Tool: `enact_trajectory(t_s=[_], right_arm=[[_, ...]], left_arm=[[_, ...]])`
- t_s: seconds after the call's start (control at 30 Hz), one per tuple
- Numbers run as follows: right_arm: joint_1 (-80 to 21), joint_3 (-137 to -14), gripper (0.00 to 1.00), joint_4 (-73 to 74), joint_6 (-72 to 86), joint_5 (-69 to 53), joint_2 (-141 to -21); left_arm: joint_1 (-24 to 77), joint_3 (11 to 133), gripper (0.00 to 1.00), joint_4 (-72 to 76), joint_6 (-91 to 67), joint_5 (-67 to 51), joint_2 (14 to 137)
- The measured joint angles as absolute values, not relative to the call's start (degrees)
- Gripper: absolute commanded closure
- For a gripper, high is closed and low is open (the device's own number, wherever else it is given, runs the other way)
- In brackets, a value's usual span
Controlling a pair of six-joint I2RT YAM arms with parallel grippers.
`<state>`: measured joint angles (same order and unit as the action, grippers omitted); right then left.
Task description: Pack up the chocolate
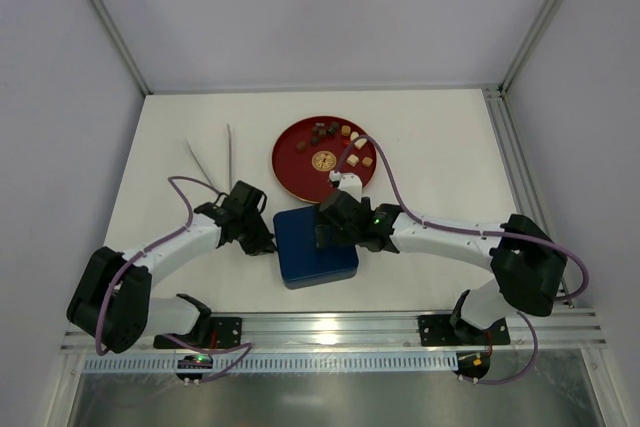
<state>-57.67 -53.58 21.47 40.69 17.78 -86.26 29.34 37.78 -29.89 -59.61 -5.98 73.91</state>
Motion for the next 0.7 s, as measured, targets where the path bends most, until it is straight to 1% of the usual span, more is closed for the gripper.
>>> enact_trajectory(t_s=[0.37, 0.7], right_arm=[[-57.67, -53.80, 0.07, 21.06, 40.71, 18.22, -86.70], [-57.67, -53.80, 0.07, 19.97, 40.80, 18.52, -87.15]], left_arm=[[29.34, 37.78, 0.81, -30.26, -59.20, -5.41, 74.11], [28.27, 37.78, 0.63, -31.66, -57.60, -4.62, 73.95]])
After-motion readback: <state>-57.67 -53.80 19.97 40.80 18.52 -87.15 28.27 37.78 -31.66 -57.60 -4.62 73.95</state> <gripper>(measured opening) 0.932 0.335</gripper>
